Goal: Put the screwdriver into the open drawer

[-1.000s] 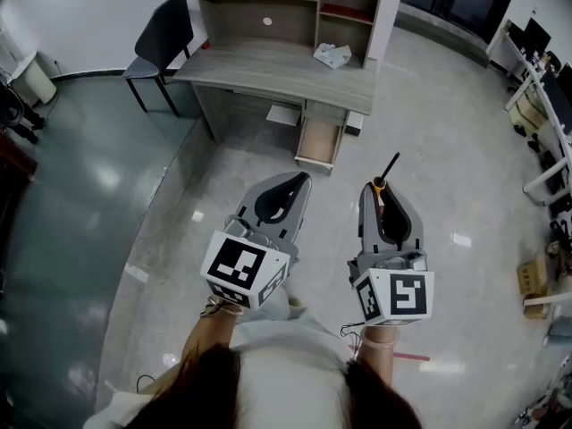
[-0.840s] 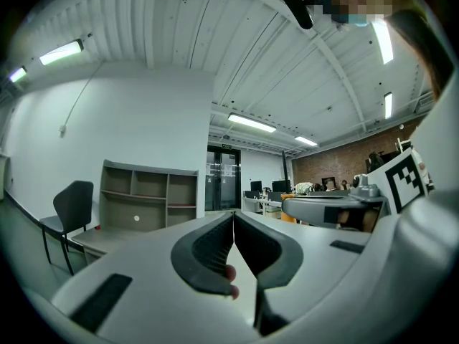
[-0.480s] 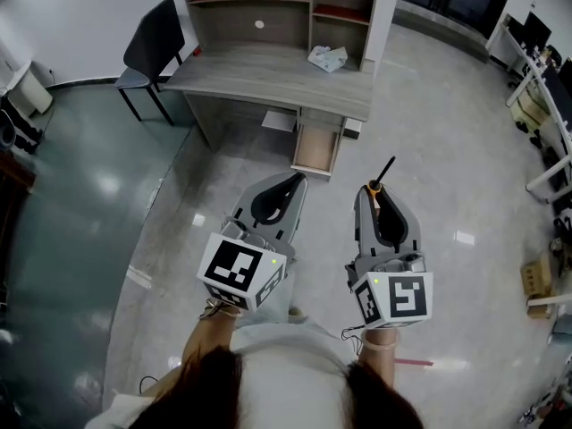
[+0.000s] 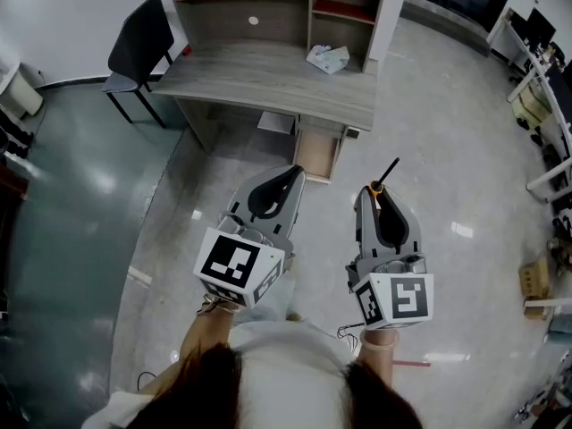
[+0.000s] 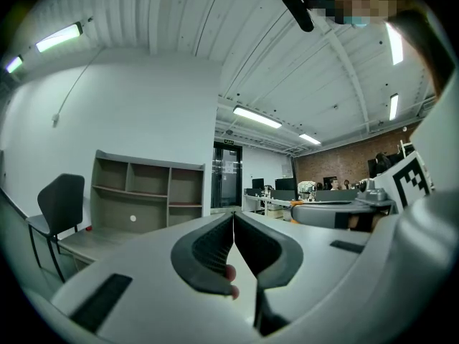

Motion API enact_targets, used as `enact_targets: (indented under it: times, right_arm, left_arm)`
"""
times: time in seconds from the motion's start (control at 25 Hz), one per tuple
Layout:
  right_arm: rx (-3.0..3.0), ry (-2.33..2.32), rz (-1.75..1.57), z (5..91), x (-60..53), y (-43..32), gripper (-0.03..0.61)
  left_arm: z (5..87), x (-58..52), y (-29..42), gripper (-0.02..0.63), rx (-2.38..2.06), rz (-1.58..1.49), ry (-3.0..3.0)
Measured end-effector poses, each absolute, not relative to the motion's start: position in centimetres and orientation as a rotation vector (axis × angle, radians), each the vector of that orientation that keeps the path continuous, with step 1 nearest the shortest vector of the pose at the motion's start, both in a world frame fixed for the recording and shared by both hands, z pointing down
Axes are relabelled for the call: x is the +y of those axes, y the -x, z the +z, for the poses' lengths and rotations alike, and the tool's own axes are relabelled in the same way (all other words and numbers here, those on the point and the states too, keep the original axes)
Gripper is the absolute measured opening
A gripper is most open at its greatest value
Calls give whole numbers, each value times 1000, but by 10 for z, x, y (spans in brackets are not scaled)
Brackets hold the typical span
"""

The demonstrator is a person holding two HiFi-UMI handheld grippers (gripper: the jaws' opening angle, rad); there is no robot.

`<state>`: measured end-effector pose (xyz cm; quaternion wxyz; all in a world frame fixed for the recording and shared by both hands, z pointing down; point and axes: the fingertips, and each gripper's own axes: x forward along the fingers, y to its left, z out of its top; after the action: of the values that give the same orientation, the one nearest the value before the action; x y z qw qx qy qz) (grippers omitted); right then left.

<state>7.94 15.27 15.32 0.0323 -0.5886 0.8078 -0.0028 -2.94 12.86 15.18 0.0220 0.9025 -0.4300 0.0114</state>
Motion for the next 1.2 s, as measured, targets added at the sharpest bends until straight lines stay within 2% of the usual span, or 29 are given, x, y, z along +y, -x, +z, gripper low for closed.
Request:
enact_targets:
  times: [0.64, 1.2]
  right_arm:
    - [2478, 1866, -45, 159, 26, -52, 84]
    - [2558, 1920, -95, 205, -21, -58, 84]
  left_arm:
    - [156, -2, 48, 18, -1239, 34, -2821]
    - [186, -59, 36, 18, -1208, 51, -2789]
